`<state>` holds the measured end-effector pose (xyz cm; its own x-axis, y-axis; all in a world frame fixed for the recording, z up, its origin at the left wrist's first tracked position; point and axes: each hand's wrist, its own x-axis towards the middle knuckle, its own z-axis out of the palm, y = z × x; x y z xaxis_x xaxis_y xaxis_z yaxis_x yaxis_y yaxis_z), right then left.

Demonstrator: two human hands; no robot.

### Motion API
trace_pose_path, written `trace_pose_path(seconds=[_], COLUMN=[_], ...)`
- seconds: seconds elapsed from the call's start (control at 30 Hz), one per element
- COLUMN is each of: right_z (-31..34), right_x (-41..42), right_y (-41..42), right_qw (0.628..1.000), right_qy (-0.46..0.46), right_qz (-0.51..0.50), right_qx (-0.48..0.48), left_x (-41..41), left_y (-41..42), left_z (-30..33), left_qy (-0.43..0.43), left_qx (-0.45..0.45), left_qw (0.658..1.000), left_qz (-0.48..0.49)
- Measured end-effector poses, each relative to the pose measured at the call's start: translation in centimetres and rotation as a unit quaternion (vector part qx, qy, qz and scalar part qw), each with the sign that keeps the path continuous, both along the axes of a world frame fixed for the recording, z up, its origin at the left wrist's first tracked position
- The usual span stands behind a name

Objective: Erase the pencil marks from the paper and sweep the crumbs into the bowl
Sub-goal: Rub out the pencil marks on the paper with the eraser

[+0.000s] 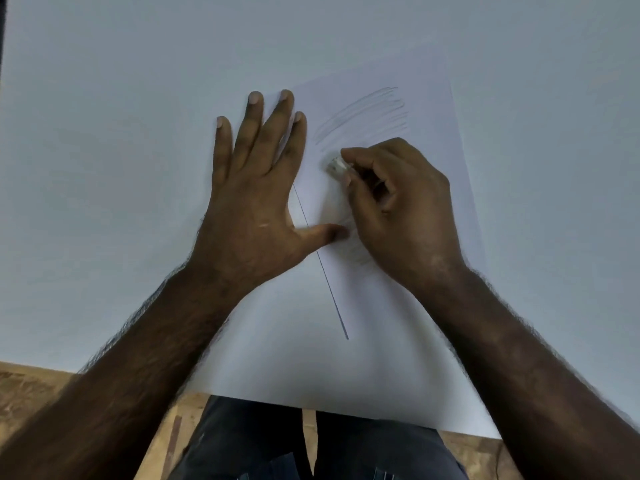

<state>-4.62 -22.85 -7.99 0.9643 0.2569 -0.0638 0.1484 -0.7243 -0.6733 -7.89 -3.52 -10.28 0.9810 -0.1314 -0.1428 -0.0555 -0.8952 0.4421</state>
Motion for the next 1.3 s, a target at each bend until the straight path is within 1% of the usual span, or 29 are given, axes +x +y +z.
trace_pose_path(seconds=[0.23, 0.4, 0.53, 0.63, 0.7, 0.73, 0.77, 0.87, 0.9, 0.93, 1.0, 1.07, 1.1, 1.13, 1.23, 1.3], right_z=[-0.8, -1.2, -1.1, -1.3, -1.4, -1.3, -1.2, -0.9, -0.8, -1.0, -1.3, -1.3, -1.3, -1.2, -1.0, -1.1], right_x=[-0.3, 0.1, 0.5, 3.0, 4.5, 4.4, 3.8, 0.7, 0.5, 1.1, 3.4, 5.3, 5.3, 4.7, 1.3, 1.3], right_y=[1.4, 1.3, 1.7, 0.8, 0.3, 0.6, 1.2, 3.4, 3.5, 3.1, 1.7, 0.6, 0.6, 1.2, 3.6, 3.4], right_qw=[0.997, 0.994, 0.991, 0.99, 0.99, 0.99, 0.991, 0.993, 0.992, 0.992, 0.988, 0.983, 0.983, 0.984, 0.991, 0.99], right_qy=[-0.047, -0.08, -0.102, -0.125, -0.126, -0.121, -0.114, -0.095, -0.097, -0.105, -0.132, -0.134, -0.132, -0.129, -0.117, -0.118], right_qz=[0.063, 0.068, 0.079, 0.017, -0.036, -0.047, -0.041, 0.045, 0.059, 0.052, -0.013, -0.078, -0.088, -0.078, 0.021, 0.035], right_qx=[-0.026, -0.042, -0.047, -0.06, -0.058, -0.059, -0.064, -0.056, -0.051, -0.051, -0.082, -0.1, -0.097, -0.092, -0.067, -0.065], left_x=[0.0, 0.1, -0.1, -0.1, 0.0, 0.0, 0.0, -0.2, -0.2, -0.1, 0.0, 0.1, 0.1, 0.1, 0.0, 0.0], left_y=[-0.1, -0.1, -0.2, 0.0, 0.0, 0.0, -0.1, -0.2, -0.3, -0.2, -0.1, -0.1, -0.1, -0.1, -0.3, -0.4], left_z=[0.1, -0.1, 0.1, 0.3, 0.4, 0.4, 0.5, 0.5, 0.5, 0.5, 0.6, 0.6, 0.6, 0.7, 0.8, 0.8], left_qy=[0.009, 0.016, 0.015, 0.036, 0.042, 0.045, 0.047, 0.03, 0.027, 0.031, 0.047, 0.053, 0.055, 0.058, 0.039, 0.034], left_qx=[0.009, 0.032, 0.03, 0.027, 0.029, 0.028, 0.026, 0.012, 0.011, 0.011, 0.015, 0.018, 0.016, 0.012, 0.007, 0.01], left_qw=[1.0, 0.999, 0.999, 0.999, 0.999, 0.999, 0.999, 0.999, 0.999, 0.999, 0.999, 0.998, 0.998, 0.998, 0.999, 0.999], left_qz=[0.013, 0.008, 0.01, 0.002, -0.005, -0.004, 0.0, 0.019, 0.021, 0.02, 0.009, 0.001, 0.002, 0.005, 0.021, 0.02])
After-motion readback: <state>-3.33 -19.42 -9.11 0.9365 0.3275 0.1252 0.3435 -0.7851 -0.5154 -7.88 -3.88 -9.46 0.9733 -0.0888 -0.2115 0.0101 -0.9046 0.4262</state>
